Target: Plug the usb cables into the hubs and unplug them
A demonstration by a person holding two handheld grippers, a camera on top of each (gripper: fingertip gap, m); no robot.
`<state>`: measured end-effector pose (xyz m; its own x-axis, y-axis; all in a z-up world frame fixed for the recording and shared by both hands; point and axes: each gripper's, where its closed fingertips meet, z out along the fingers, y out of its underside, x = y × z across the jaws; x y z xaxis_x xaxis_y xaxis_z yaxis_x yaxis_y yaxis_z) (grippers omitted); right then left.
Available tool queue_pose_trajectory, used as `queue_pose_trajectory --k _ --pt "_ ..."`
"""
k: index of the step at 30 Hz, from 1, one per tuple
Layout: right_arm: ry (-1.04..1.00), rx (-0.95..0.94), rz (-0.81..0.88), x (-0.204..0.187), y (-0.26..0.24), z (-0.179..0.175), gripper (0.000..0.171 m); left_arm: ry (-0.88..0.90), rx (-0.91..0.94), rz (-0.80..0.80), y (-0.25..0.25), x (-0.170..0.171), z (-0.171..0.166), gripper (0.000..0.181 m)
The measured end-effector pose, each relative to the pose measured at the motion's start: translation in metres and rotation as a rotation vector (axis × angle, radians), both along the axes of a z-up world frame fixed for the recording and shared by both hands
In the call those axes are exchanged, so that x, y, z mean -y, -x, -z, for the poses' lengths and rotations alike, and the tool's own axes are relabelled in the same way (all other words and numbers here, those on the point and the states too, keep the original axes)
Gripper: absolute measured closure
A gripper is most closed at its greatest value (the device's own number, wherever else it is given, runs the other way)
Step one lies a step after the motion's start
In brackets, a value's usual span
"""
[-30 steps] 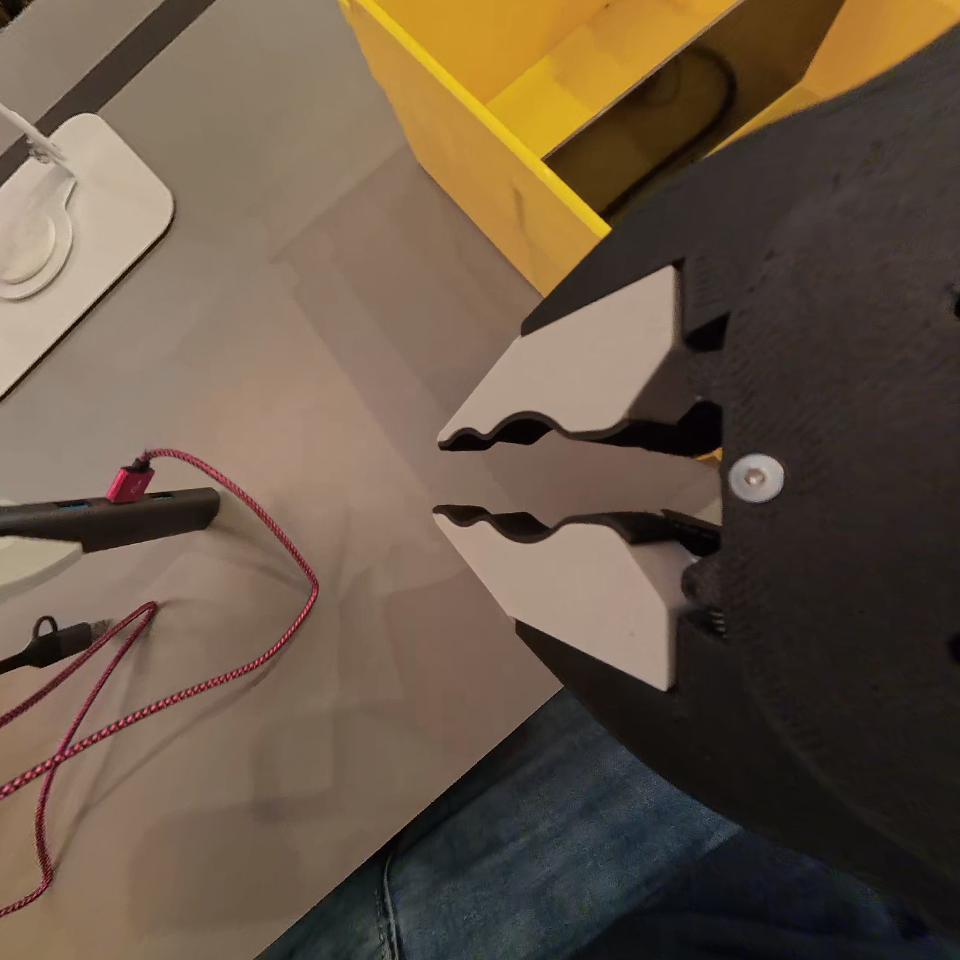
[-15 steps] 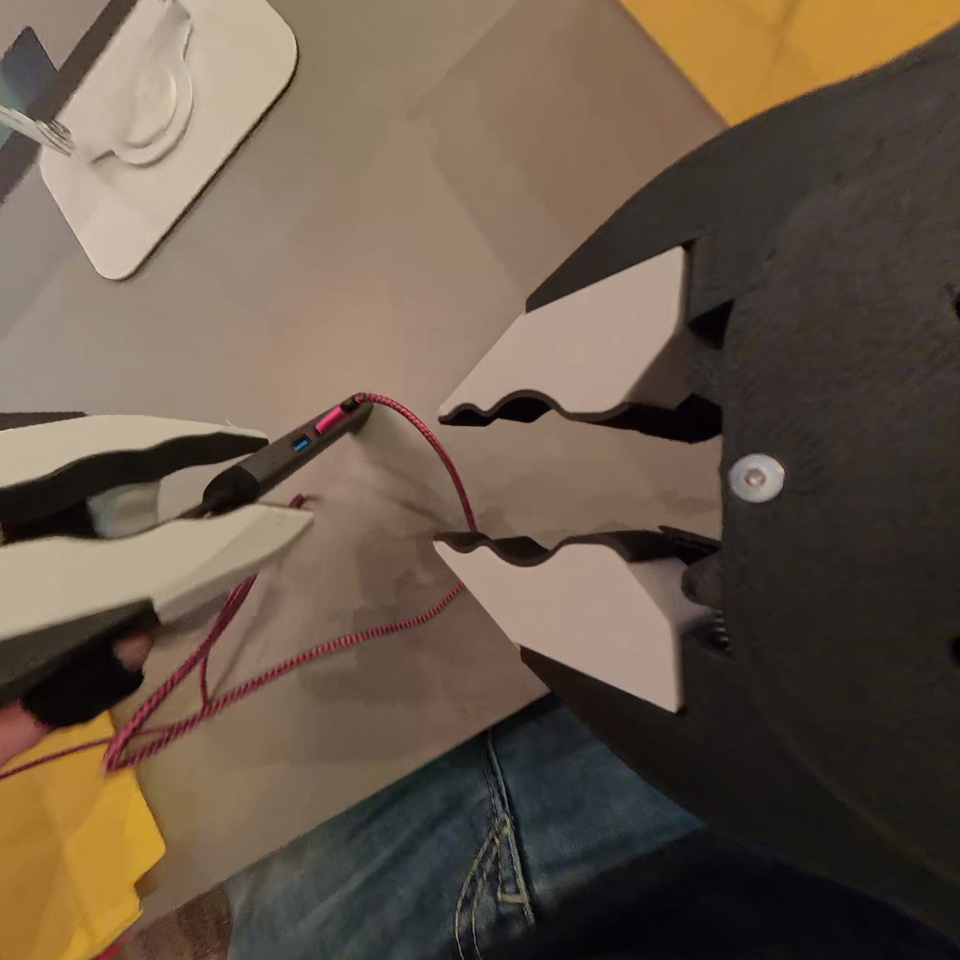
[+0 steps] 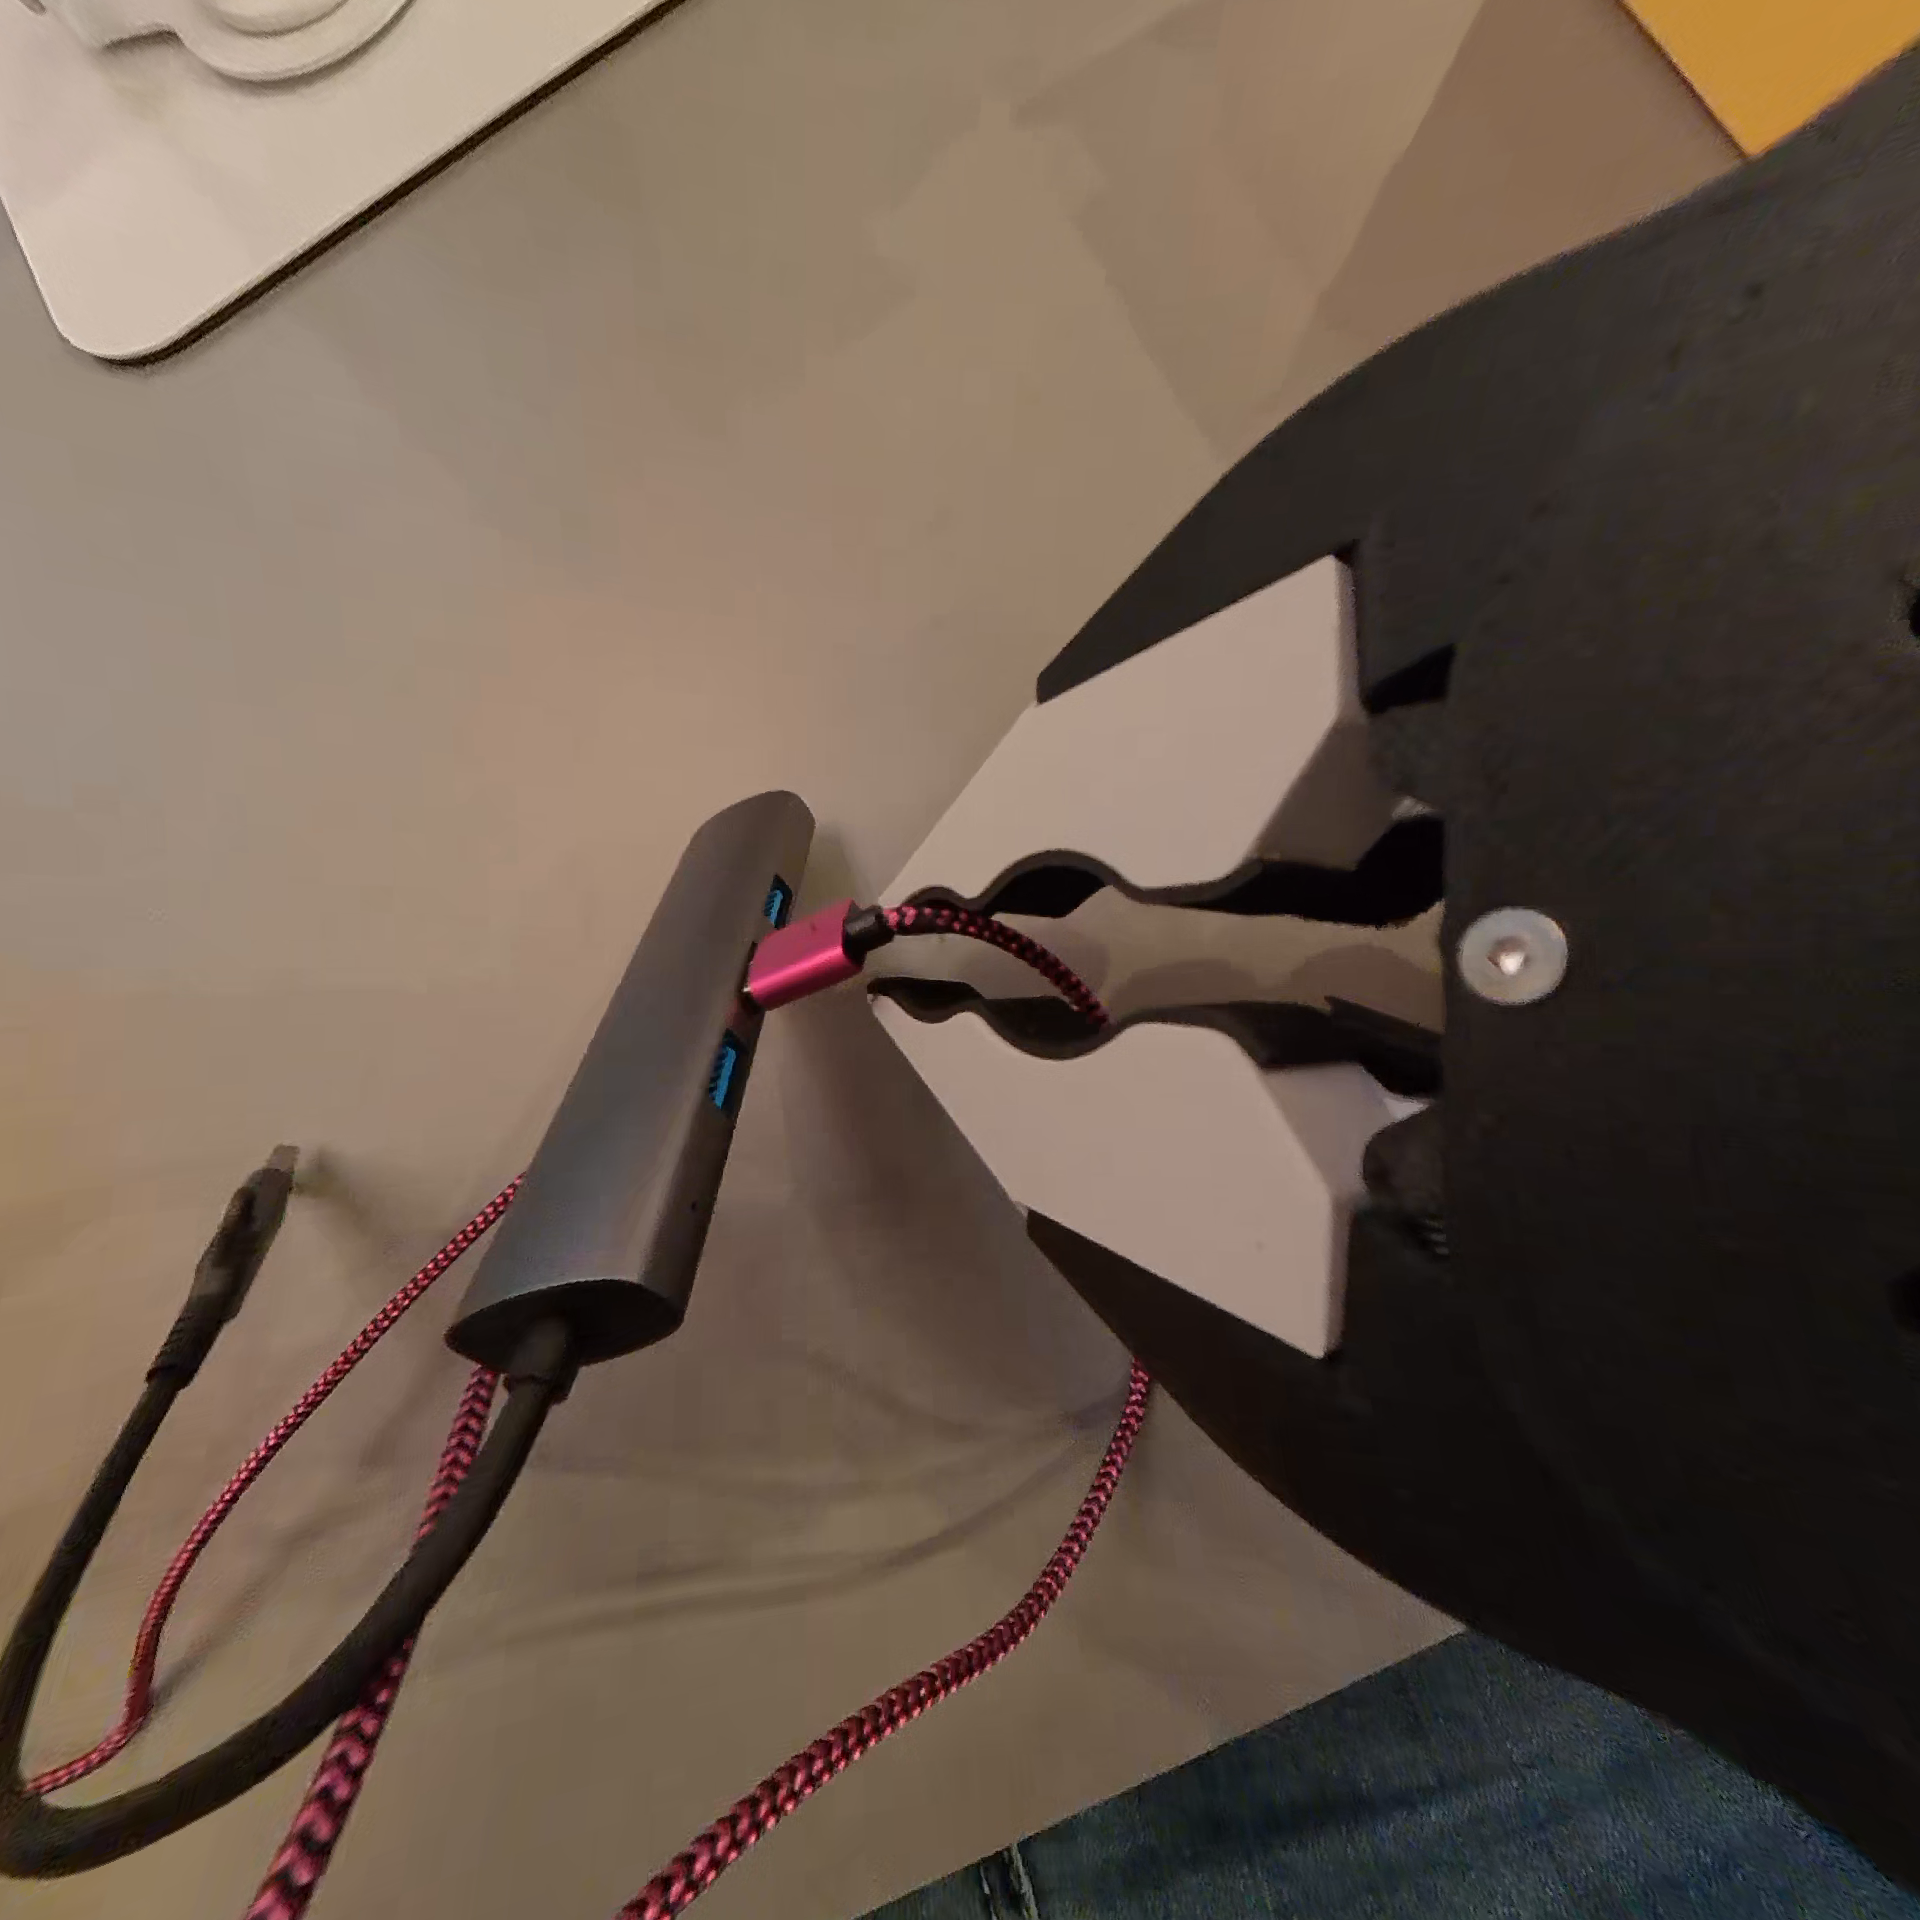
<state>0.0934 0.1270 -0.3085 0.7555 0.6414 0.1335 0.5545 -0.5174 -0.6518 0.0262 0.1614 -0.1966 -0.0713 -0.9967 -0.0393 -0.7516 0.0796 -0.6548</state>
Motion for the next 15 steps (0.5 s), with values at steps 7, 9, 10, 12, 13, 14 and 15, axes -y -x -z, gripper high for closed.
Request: queue_pose_trajectory --k 7,9,10,12,13,14,15 --pt "0.009 -0.016 -0.005 0.003 0.0 0.004 0.161 -0.287 -0.269 -0.611 0.208 -0.15 -0.03 0.096" --pt "0.016 -0.034 -0.012 0.004 0.004 0.005 0.16 -0.352 -0.399 -0.738 0.27 -0.182 -0.02 0.089" --pt "0.019 -0.034 -0.015 0.004 0.005 0.006 0.16 -0.343 -0.455 -0.776 0.292 -0.19 -0.012 0.084" --pt "0.021 -0.028 -0.022 0.005 0.006 0.008 0.159 -0.344 -0.506 -0.787 0.312 -0.201 0.002 0.088" --pt "0.024 -0.032 -0.025 0.005 0.006 0.008 0.159 -0.352 -0.523 -0.779 0.316 -0.205 0.01 0.092" --pt "0.026 -0.037 -0.027 0.006 0.007 0.008 0.159 -0.34 -0.533 -0.769 0.316 -0.207 0.018 0.098" --pt "0.028 -0.04 -0.028 0.006 0.008 0.008 0.159 -0.328 -0.548 -0.763 0.316 -0.209 0.026 0.101"
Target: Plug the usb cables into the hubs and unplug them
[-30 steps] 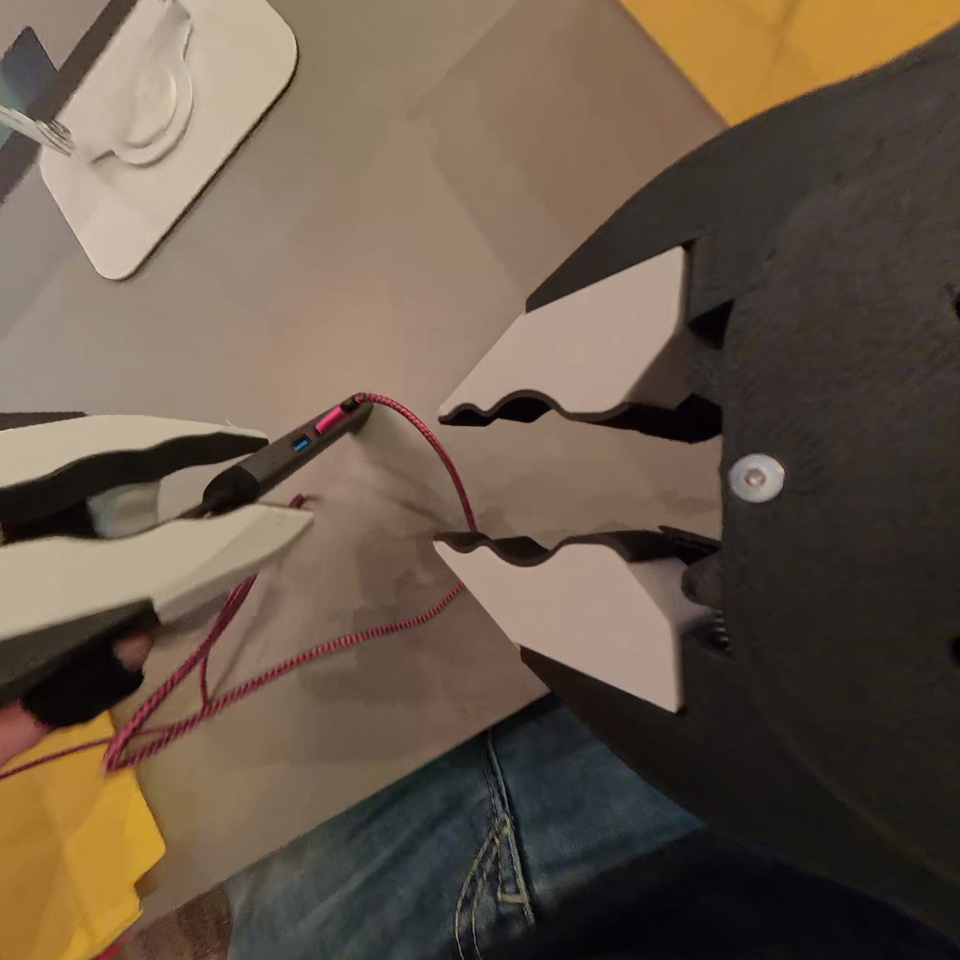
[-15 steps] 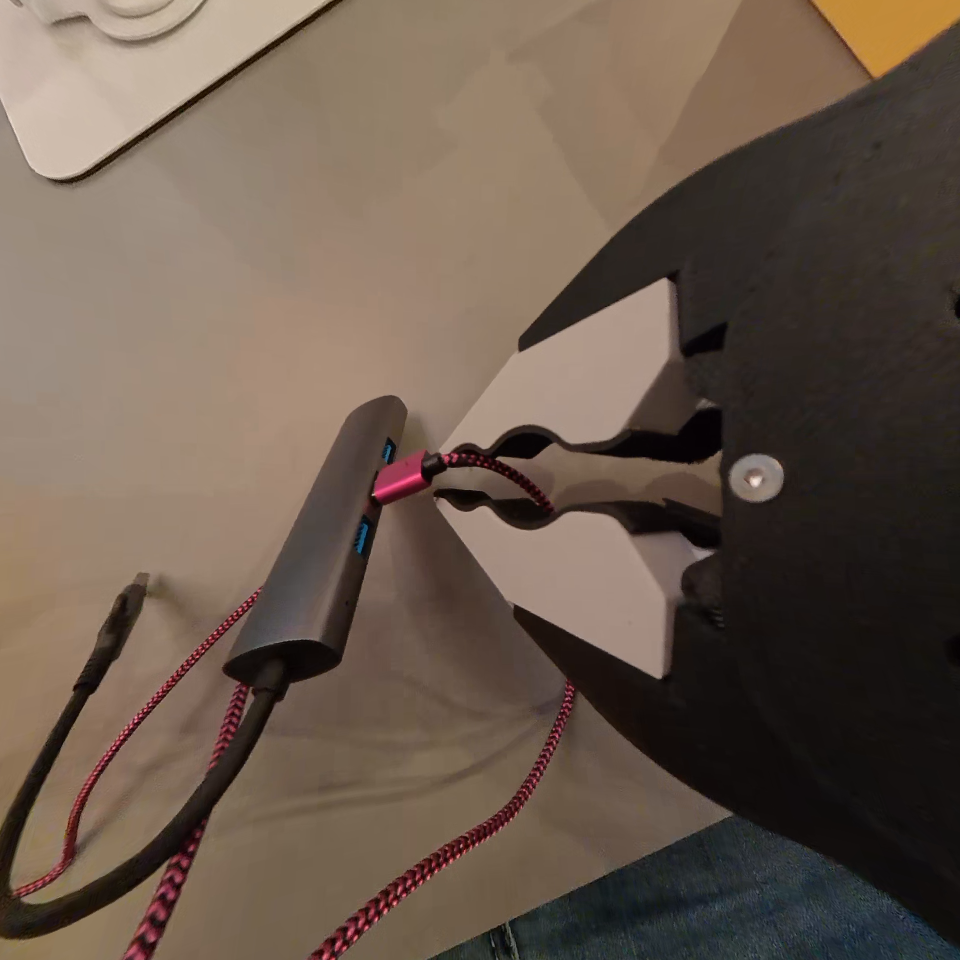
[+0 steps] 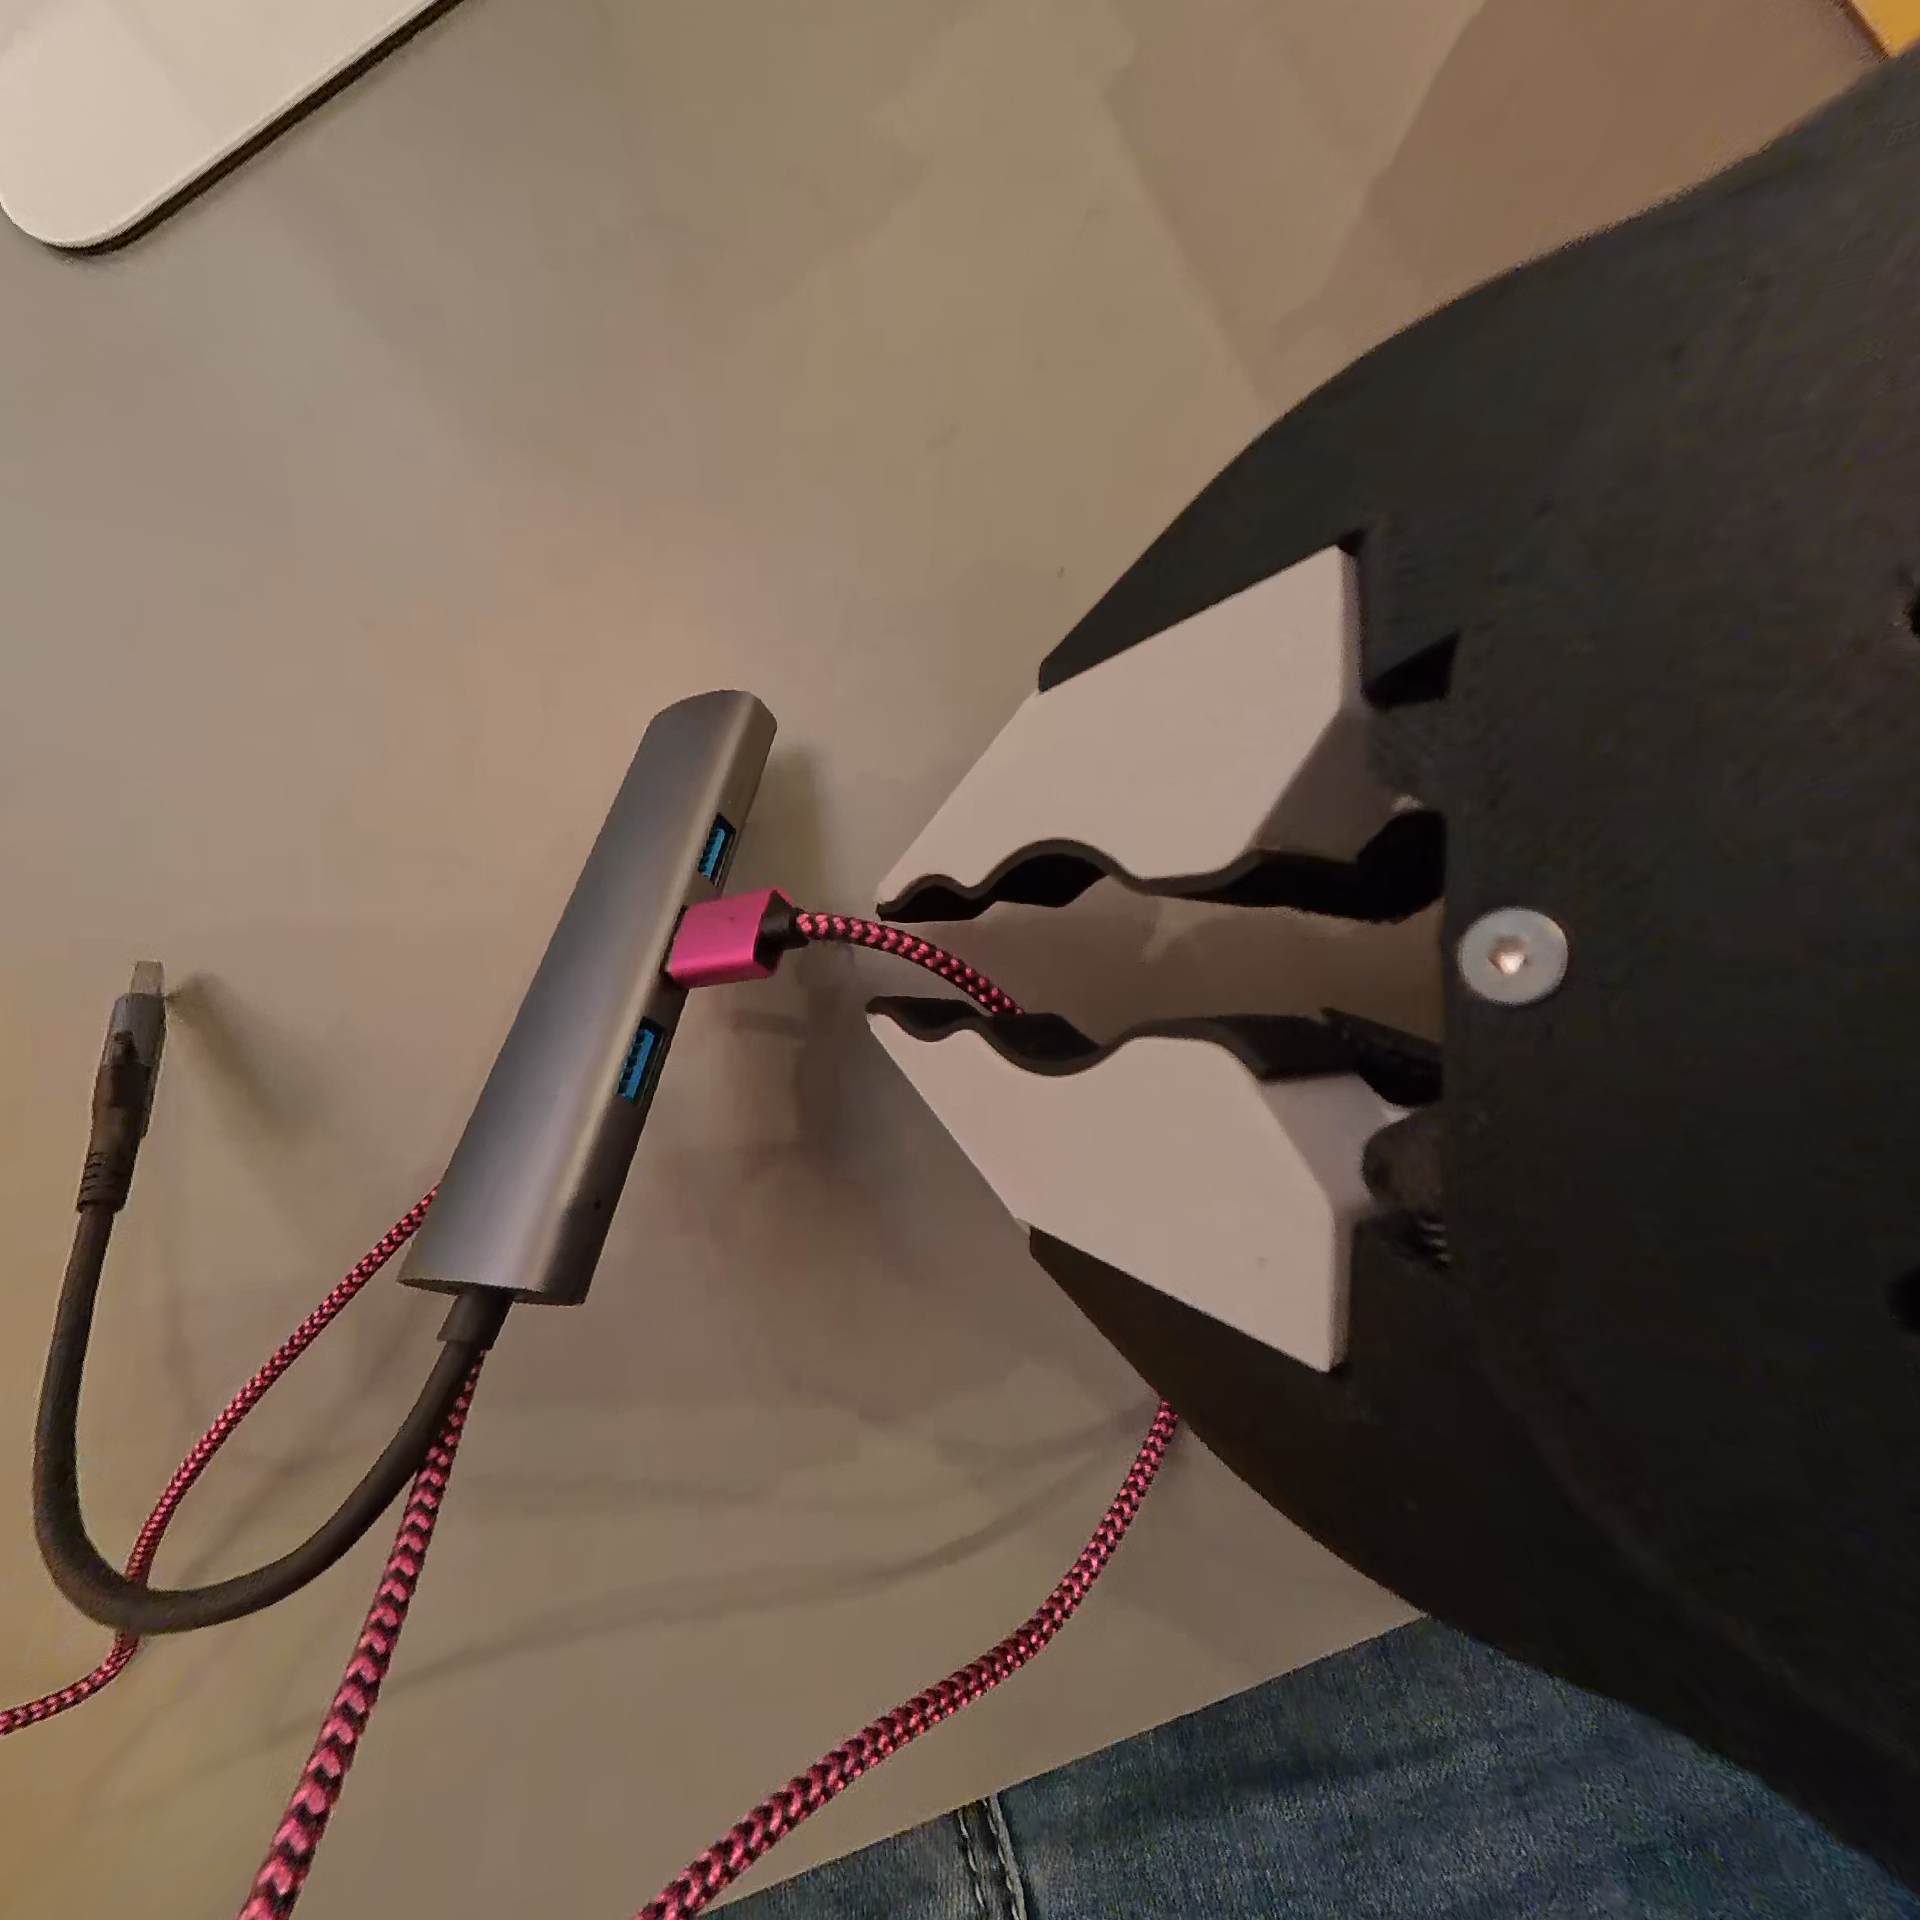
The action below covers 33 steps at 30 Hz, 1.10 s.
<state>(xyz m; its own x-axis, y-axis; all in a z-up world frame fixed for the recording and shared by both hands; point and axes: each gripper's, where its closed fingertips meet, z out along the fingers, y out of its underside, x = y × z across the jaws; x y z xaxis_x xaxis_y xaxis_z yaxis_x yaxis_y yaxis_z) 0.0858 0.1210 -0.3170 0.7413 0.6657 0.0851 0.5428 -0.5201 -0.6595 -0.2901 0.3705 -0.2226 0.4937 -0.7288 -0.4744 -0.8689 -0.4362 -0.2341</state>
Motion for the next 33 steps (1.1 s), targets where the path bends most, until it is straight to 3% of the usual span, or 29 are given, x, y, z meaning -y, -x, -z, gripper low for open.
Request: queue_pose_trajectory --k 3,5,8,15,19,26,33 --pt "0.002 0.0 -0.002 0.0 0.0 0.0 0.159 -0.021 -0.077 -0.011 0.007 -0.01 0.012 0.106" --pt "0.002 -0.003 -0.001 0.001 0.0 0.0 0.159 -0.01 -0.025 -0.027 0.003 -0.01 0.018 0.119" --pt "0.008 -0.011 -0.004 0.001 0.0 0.001 0.16 -0.071 0.05 -0.007 -0.004 -0.014 0.008 0.176" --pt "0.014 -0.025 -0.01 0.001 0.003 0.002 0.16 -0.153 0.088 -0.011 -0.005 -0.017 -0.024 0.181" --pt "0.019 -0.034 -0.006 0.001 0.002 0.003 0.16 -0.246 0.145 -0.021 -0.007 -0.021 -0.069 0.181" --pt "0.024 -0.045 -0.001 0.001 0.003 0.003 0.16 -0.384 0.344 -0.043 -0.016 -0.022 -0.189 0.181" --pt "0.013 -0.041 0.018 -0.001 0.0 0.0 0.16 -0.486 0.467 0.118 -0.087 0.0 -0.303 0.181"
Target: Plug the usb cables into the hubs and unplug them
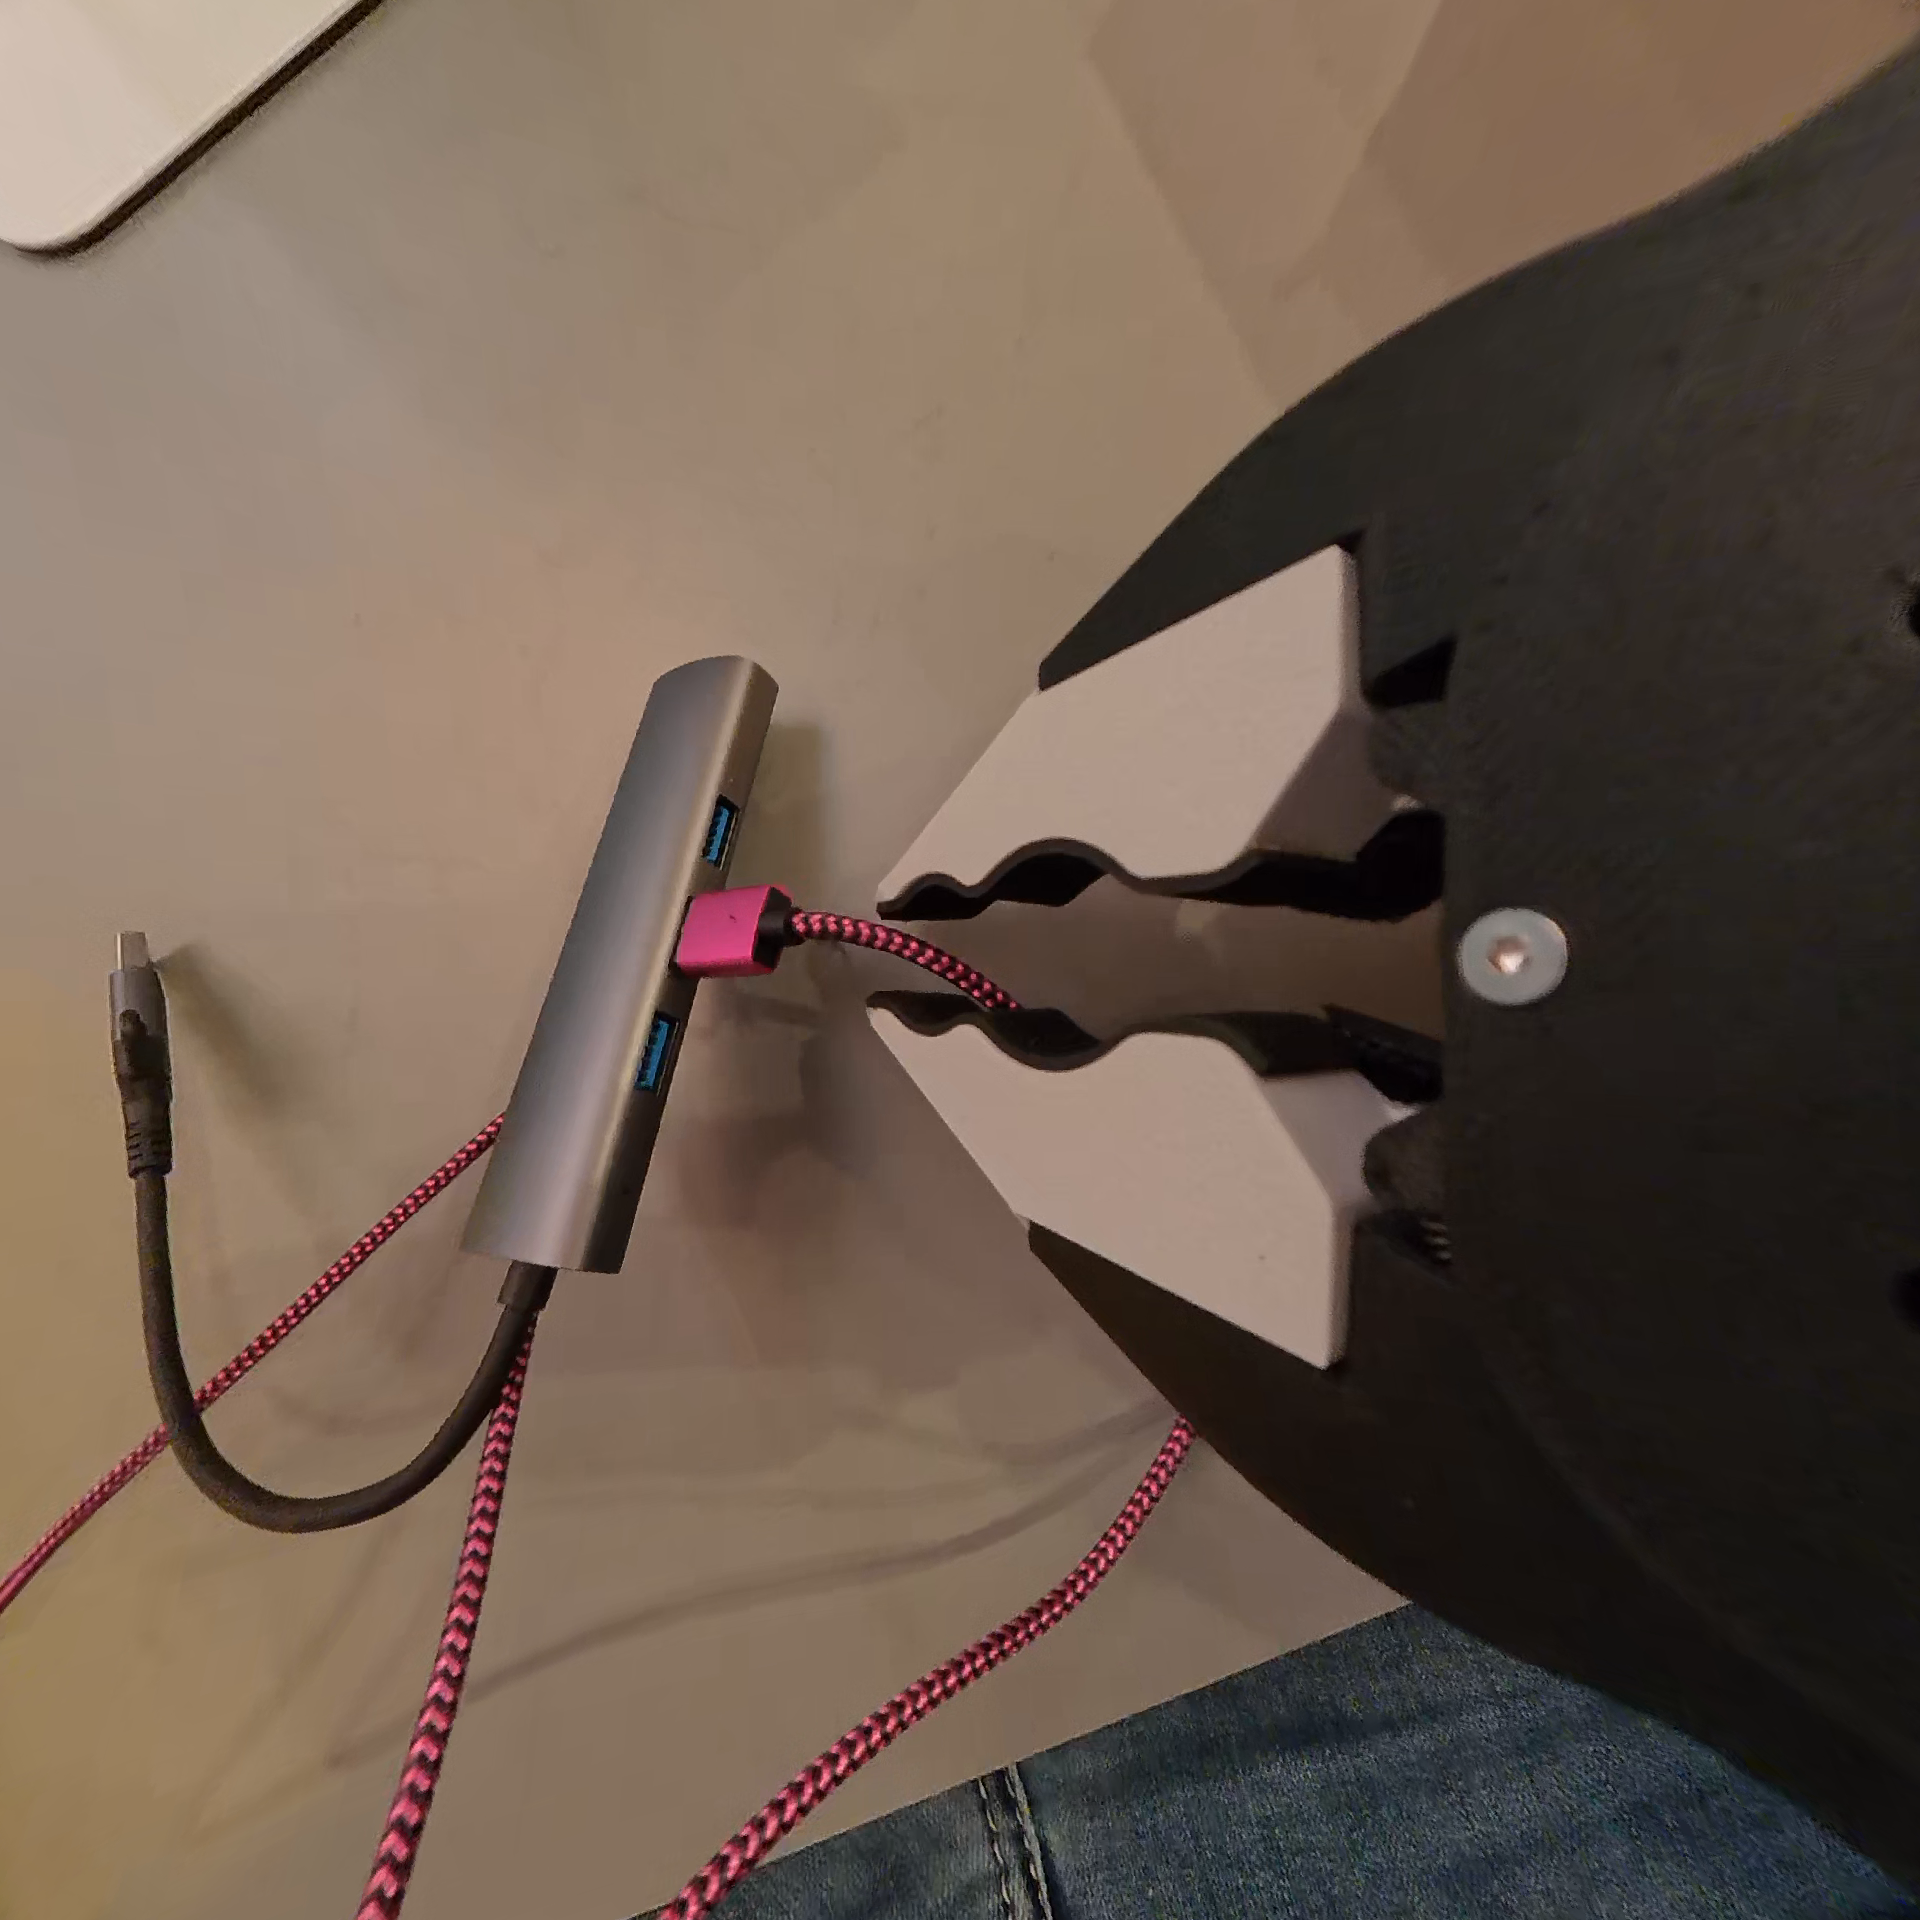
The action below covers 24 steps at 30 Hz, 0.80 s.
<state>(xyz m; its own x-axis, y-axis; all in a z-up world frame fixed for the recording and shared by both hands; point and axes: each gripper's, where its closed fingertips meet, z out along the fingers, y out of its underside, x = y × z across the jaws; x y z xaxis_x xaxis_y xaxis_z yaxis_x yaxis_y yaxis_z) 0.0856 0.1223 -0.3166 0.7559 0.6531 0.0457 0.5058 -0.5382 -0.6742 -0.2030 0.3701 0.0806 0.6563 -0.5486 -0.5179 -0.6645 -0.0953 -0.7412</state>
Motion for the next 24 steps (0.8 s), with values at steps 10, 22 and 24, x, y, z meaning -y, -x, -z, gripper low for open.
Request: queue_pose_trajectory --k 10,22,24 --pt "0.003 -0.021 0.066 0.001 -0.016 -0.001 0.159 0.156 -0.119 0.38 -0.181 0.078 0.057 0.181" --pt "0.015 -0.053 0.073 0.01 -0.019 0.004 0.159 0.51 -0.345 0.434 -0.258 0.086 0.272 0.181" --pt "0.019 -0.063 0.069 0.011 -0.018 0.004 0.158 0.541 -0.348 0.445 -0.262 0.085 0.287 0.181"
